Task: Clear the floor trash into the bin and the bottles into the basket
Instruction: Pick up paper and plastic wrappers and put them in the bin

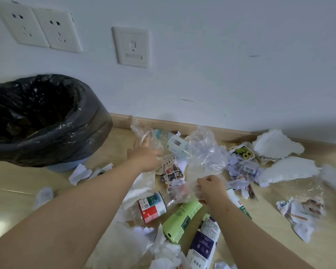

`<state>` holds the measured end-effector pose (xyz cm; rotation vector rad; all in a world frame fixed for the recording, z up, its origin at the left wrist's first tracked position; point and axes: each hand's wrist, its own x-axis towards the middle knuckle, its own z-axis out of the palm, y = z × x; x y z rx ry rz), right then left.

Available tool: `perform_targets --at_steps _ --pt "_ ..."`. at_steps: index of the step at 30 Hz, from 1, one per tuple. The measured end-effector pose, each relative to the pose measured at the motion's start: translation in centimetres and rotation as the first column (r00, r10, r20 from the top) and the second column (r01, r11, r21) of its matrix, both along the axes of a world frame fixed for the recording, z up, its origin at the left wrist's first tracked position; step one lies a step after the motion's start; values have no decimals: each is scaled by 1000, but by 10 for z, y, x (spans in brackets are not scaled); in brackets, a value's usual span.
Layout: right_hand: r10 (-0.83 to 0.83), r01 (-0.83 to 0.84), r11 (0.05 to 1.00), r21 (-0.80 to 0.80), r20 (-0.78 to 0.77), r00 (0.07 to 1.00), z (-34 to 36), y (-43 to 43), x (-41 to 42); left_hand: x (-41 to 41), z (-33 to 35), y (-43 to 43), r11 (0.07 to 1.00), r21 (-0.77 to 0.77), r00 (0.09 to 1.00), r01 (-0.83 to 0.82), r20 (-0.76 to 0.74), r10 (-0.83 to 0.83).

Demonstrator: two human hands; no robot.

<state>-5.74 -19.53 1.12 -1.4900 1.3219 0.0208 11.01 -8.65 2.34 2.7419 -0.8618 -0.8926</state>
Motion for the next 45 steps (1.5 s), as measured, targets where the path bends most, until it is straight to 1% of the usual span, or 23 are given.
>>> perform_targets --at_steps 3,4,6,8,10,12,13,15,16,17,18,20,23,26,29,33,34,35,37,38,41,43,45 --pt "51 -51 998 -37 -3 999 4 1 3 2 -11 -1 992 124 999 7 -51 -1" --pt "60 -61 997 -44 -14 998 6 1 3 2 -14 -1 992 123 997 -23 -69 32" --pt "87 -88 995 -54 -24 996 7 1 2 -1 -11 0 991 -33 988 -129 -89 125" --pt "97 -100 992 -71 -38 995 10 1 2 -5 2 1 928 -280 969 -245 -87 230" --pt "104 -108 988 -110 -45 994 16 1 4 -5 24 2 783 -506 922 -361 -70 381" --pt "121 -125 977 -174 -29 992 27 1 8 0 47 1 539 -687 818 -487 -143 557" --pt "131 -129 973 -194 -3 991 33 2 10 5 60 -2 381 -731 746 -566 -259 614" --pt "129 -109 972 -208 82 988 45 4 18 16 91 -9 57 -684 578 -727 -565 589" --pt "109 -79 976 -205 137 985 51 6 22 18 108 -12 -40 -615 506 -788 -683 526" --pt "77 -38 980 -194 197 977 57 9 26 19 123 -13 -83 -550 458 -831 -761 460" --pt "43 4 984 -180 257 966 65 12 31 19 137 -13 -89 -502 431 -860 -809 401" --pt "17 52 978 -204 321 947 77 19 39 13 157 -10 -90 -432 390 -897 -871 297" --pt "22 90 968 -233 440 898 104 30 42 0 182 3 -178 -287 255 -941 -949 184" --pt "-24 110 988 -108 597 802 135 37 39 -12 194 18 -249 -138 102 -959 -983 153" --pt "-92 99 995 26 665 741 164 47 40 -26 195 25 -322 -116 73 -940 -987 143" --pt "-160 113 987 113 714 681 201 61 41 -34 177 39 -207 -374 263 -904 -868 422" --pt "-186 118 982 145 726 662 210 64 39 -32 176 45 -136 -448 337 -883 -809 482" --pt "-205 116 978 171 734 648 217 67 36 -29 174 50 -27 -507 416 -862 -736 534" --pt "-198 105 980 171 739 644 229 70 31 -26 181 56 141 -558 532 -818 -640 554" --pt "-184 93 982 164 737 650 232 69 29 -28 186 60 186 -558 568 -809 -659 493" --pt "-130 63 991 118 733 668 239 60 27 -40 206 67 251 -591 636 -767 -753 171" --pt "-100 59 995 83 701 706 238 55 27 -46 214 63 324 -629 685 -706 -724 87" --pt "-106 35 992 117 681 724 234 53 27 -48 214 55 372 -639 691 -673 -723 5"
